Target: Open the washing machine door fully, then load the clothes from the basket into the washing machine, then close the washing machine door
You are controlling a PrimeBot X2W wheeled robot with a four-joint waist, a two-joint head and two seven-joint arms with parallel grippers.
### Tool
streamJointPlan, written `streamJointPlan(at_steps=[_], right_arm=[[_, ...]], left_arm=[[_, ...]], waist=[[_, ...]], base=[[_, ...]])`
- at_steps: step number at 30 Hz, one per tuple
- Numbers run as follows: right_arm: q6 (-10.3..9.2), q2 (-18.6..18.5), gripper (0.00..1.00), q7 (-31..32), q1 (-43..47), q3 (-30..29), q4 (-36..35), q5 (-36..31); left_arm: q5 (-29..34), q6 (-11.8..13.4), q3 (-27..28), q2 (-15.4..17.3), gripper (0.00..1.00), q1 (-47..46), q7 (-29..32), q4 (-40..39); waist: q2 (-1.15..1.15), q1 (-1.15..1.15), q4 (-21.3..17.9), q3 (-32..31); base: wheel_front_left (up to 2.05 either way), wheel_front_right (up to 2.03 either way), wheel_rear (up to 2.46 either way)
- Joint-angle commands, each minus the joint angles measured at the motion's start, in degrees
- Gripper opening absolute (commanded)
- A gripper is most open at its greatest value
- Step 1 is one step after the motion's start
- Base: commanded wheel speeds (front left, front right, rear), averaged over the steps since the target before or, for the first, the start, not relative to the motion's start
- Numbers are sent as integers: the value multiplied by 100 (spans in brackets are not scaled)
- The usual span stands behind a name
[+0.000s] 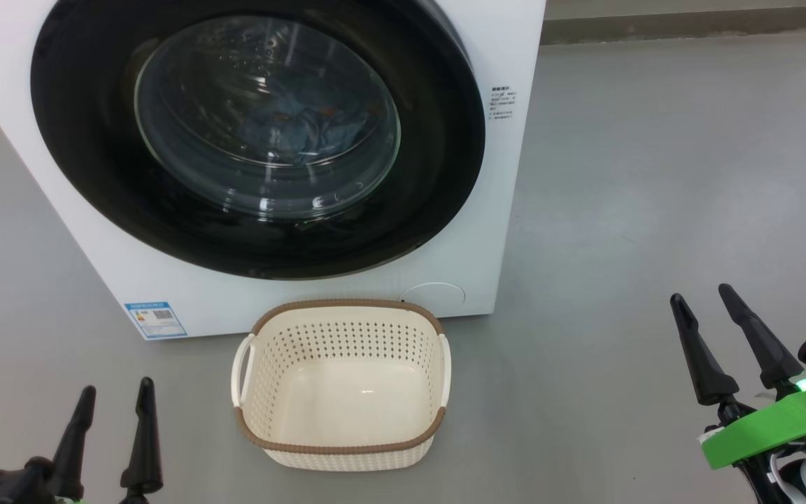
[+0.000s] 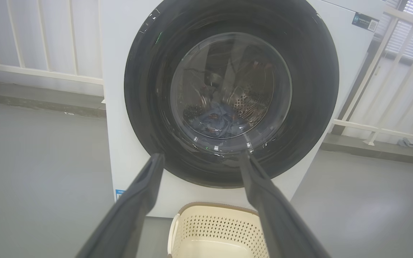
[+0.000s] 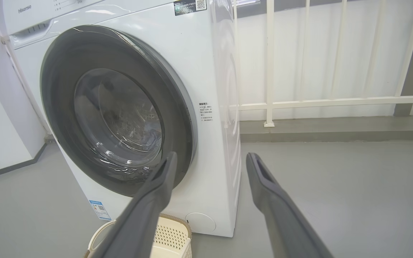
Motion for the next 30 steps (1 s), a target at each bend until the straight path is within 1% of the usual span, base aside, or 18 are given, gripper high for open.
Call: streamJointPlan(at_steps=[1, 8, 9, 13, 16, 20, 23, 30], right_arm=[[-14, -112, 100, -29, -5, 50, -110, 8], [-14, -102, 100, -29, -9, 44, -108, 1], [0, 8, 0, 0, 1, 0, 3, 2], [1, 228, 0, 7, 118, 111, 253, 13], [1, 286, 0, 49, 141, 82, 277, 143], [0, 333, 0, 113, 144, 24, 271, 339], [0, 369, 0, 160, 142, -18, 275, 484], [-1, 442, 0, 256, 129, -106, 281, 777]], left_arm=[[33, 35, 174, 143, 100, -107, -20, -120], [10, 78, 165, 163, 100, -93, 0, -131], [-3, 58, -16, 7, 0, 3, 3, -1], [-21, 56, -71, -174, 0, 64, 9, 225], [-153, 50, -50, -212, 0, 61, 58, 245], [-355, 41, -13, -239, 0, 48, 128, 235], [-504, 33, 13, -260, 0, 36, 176, 233], [-808, 19, 65, -301, 0, 2, 276, 230]], waist=[[0, 0, -1, 1], [0, 0, -2, 7], [0, 0, -2, 7], [0, 0, -1, 8], [0, 2, 3, 8], [0, 13, 10, -2], [0, 4, 16, 6], [0, 1, 26, 16]], base=[[0, 0, 0], [0, 0, 0], [0, 0, 0], [0, 0, 0], [0, 0, 0], [0, 0, 0], [0, 0, 0], [0, 0, 0]])
